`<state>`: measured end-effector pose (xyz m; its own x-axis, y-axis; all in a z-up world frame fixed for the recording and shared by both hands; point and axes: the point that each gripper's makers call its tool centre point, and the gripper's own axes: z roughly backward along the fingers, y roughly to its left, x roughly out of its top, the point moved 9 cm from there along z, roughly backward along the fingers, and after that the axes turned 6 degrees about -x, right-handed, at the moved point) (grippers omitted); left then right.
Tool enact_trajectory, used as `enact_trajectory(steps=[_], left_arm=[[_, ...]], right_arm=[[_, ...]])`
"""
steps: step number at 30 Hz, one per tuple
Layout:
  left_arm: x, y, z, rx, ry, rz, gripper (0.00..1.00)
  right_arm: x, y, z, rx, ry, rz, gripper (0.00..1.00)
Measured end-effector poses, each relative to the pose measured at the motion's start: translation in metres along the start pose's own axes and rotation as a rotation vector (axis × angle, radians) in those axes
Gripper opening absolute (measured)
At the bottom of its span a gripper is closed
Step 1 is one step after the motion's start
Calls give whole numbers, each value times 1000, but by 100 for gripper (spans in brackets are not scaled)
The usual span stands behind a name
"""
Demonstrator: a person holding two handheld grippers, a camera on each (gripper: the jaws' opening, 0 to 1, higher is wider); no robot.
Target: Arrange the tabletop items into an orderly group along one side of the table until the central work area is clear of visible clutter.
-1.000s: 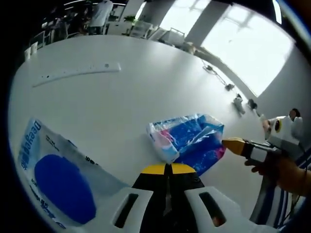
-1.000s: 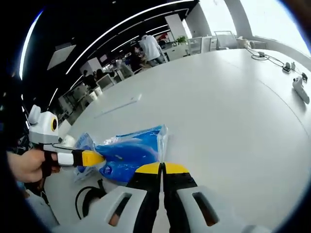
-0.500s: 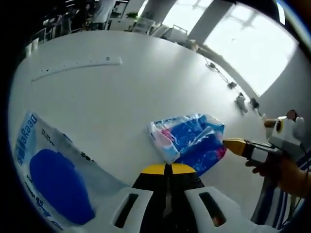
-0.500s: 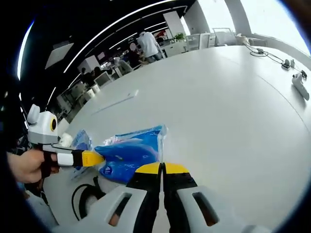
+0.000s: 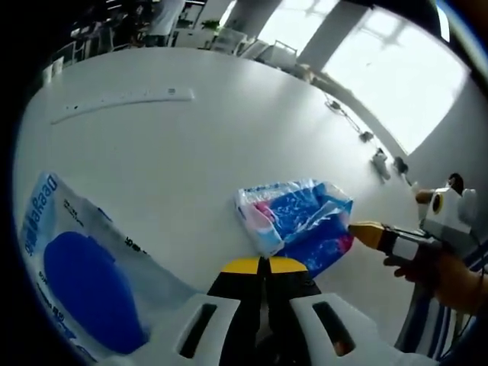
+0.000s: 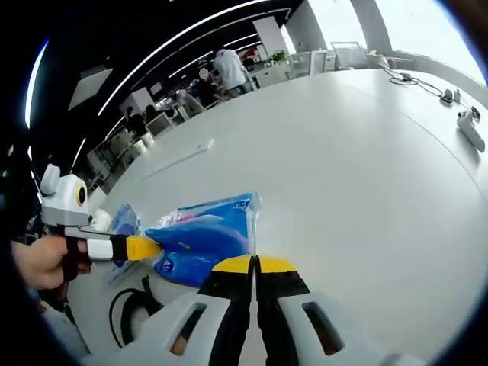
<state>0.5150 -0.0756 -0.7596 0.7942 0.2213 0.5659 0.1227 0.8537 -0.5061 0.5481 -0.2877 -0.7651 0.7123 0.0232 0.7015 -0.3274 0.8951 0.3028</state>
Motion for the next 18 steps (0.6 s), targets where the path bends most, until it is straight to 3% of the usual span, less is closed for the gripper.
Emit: enact_trajectory(steps=[8,11,15,18], left_arm=[[-1,-1,1,0,-7,17,0],[-1,-2,2,-9,-14,25,0],[-1,-5,6,-13,-31,7,6],[-1,-6,9,-13,-51,10,17]], right_arm=[[0,2,1,3,-20,20,0],[-1,1,2,1,-17,29,4],[-2,4,3,12,-25,35,13],[-2,6,6,14,-49,44,19]])
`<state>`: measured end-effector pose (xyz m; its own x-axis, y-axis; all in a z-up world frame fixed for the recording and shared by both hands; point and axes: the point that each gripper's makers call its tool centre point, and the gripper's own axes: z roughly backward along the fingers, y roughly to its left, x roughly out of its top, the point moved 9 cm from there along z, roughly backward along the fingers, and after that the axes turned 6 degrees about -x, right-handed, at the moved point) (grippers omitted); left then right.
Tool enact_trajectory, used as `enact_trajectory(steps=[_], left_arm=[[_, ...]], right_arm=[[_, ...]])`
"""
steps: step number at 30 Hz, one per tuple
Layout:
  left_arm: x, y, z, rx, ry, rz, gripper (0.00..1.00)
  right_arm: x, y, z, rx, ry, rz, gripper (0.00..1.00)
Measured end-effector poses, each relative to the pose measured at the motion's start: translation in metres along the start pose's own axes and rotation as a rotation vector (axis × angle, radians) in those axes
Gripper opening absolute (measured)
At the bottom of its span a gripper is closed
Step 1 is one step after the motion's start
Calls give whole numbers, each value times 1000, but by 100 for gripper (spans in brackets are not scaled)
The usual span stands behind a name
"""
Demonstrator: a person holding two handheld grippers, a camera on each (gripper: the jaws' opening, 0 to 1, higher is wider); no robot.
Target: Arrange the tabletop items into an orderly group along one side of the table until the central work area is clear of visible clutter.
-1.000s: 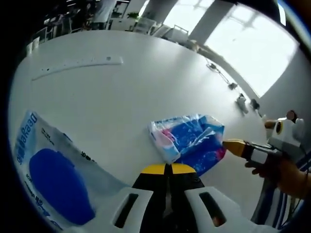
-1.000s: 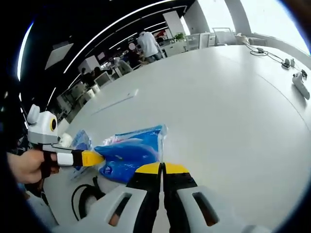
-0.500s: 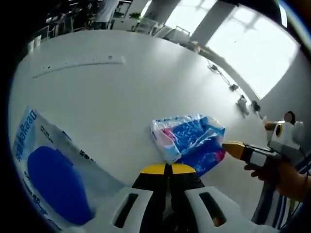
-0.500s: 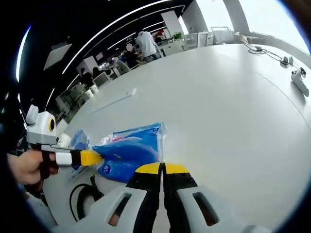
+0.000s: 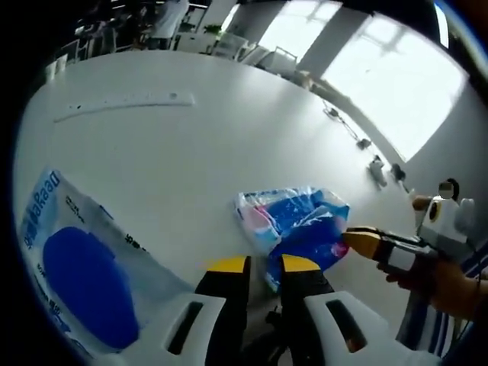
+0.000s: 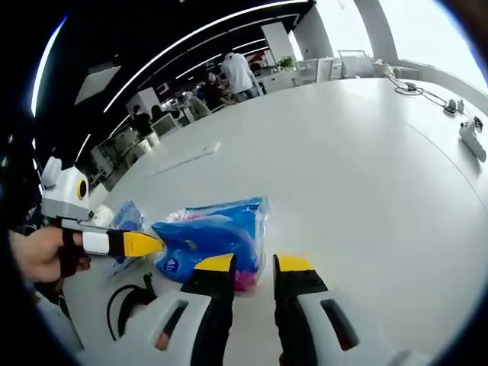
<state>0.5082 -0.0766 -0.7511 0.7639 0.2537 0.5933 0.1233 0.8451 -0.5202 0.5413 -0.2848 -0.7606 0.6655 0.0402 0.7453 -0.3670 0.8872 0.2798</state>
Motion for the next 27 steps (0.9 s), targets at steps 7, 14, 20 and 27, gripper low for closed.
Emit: enact_trajectory(steps=[7,14,20,27], left_arm=[[6,5,14,24,-55,-39,40],[12,9,32,8,-120,-75,65],[18,11,47,13,-167,-122,85],[18,17,63,5,-189,-109,88]], right_arm=[[4,1,10,-5,-45,5,29],[1,3,22,-32,-53,6,42],[7,9,30,-54,-87,39,63],[11,17,41,-72,-99,52,69]])
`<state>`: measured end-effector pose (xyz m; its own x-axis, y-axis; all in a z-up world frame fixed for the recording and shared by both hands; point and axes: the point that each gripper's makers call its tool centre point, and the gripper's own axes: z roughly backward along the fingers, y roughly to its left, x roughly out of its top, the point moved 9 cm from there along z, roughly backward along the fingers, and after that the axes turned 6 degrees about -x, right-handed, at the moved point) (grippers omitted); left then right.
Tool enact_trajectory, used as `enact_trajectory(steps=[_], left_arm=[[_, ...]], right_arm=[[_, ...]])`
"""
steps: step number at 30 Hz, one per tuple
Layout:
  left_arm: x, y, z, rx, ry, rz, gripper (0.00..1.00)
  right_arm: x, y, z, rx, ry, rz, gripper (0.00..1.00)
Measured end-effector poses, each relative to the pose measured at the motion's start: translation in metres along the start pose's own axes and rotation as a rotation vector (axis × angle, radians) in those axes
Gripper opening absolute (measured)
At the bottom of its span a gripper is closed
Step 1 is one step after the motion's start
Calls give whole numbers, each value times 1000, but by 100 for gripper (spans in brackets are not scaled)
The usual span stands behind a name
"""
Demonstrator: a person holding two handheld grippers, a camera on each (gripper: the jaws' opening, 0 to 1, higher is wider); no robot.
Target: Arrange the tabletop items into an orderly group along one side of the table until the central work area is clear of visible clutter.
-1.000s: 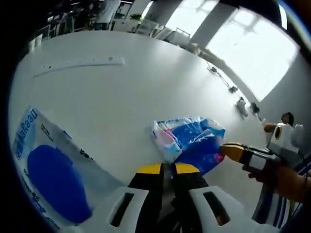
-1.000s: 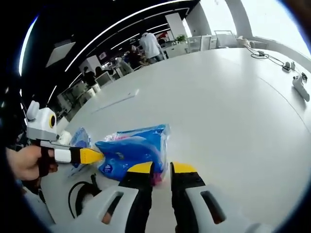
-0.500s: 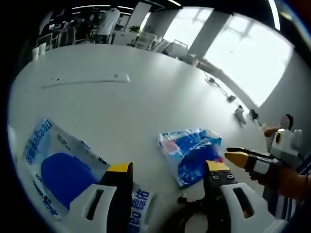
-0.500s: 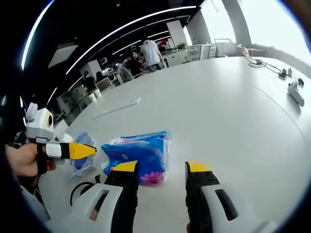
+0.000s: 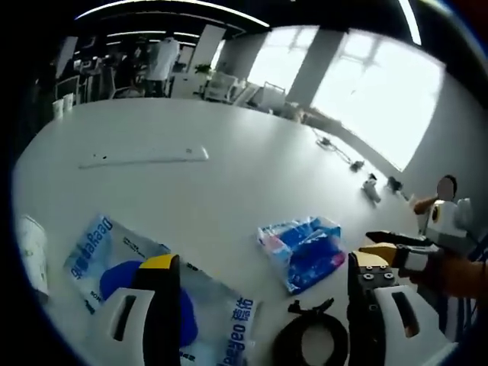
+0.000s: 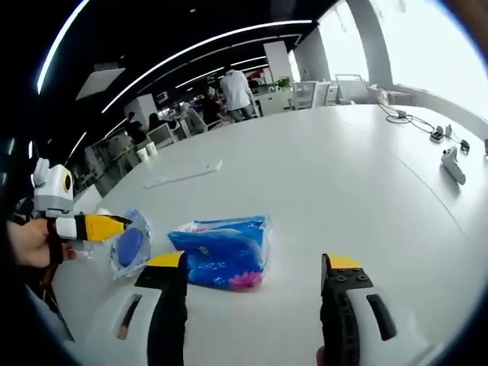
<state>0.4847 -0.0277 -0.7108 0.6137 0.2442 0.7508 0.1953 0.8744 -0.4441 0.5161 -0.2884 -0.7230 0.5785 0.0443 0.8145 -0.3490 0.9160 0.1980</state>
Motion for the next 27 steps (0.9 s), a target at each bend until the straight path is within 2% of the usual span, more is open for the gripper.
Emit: enact_trajectory(steps=[18,27], left_arm=[[7,22,58,21,-55,-5,86],[2,35,88,39,-65,-4,84]], right_arm=[[3,41,29,2,-25,29,68],[3,64,38,15,-40,40,67]])
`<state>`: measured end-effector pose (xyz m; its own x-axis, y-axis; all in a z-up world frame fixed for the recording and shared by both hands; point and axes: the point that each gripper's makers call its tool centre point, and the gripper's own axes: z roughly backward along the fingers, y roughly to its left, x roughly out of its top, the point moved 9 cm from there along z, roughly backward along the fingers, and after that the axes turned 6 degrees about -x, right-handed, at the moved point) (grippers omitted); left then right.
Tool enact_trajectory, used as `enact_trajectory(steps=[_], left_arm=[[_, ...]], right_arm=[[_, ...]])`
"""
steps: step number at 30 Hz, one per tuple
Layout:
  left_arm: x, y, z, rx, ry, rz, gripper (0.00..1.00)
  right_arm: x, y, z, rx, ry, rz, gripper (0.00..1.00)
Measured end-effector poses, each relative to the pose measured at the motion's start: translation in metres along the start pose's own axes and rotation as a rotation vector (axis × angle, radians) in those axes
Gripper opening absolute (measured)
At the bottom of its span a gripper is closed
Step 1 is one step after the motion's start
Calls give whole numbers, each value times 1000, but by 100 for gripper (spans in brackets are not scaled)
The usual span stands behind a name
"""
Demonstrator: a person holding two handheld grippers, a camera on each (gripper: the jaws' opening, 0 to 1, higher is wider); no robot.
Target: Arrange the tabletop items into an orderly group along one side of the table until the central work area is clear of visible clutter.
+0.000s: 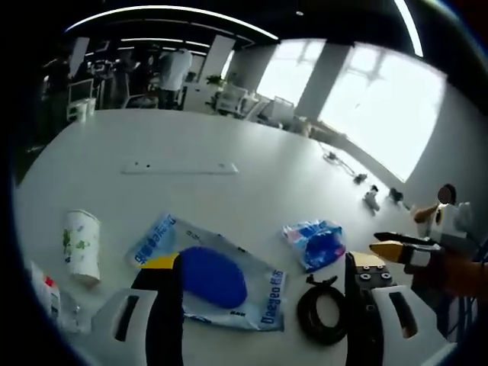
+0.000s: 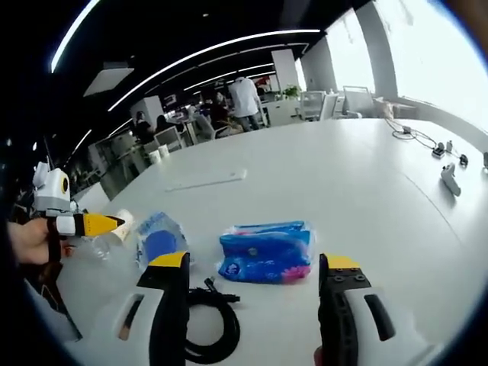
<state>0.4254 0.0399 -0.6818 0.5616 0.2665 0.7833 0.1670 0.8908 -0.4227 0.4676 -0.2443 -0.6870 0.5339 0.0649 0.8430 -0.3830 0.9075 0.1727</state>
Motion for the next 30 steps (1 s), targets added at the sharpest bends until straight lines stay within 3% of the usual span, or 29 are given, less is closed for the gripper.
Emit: enact_trajectory(steps=[11,25,30], left_arm=[[2,8,24,17,-23,-1,83],[4,26,37,51,-26,-3,83],[6,35,37,58,-20,-9,83]], right_arm=[[3,14,10,0,-13,-5,66],[-3,32,8,37,-3,-20,64],[-8,41,8,47,-10,-90,64]])
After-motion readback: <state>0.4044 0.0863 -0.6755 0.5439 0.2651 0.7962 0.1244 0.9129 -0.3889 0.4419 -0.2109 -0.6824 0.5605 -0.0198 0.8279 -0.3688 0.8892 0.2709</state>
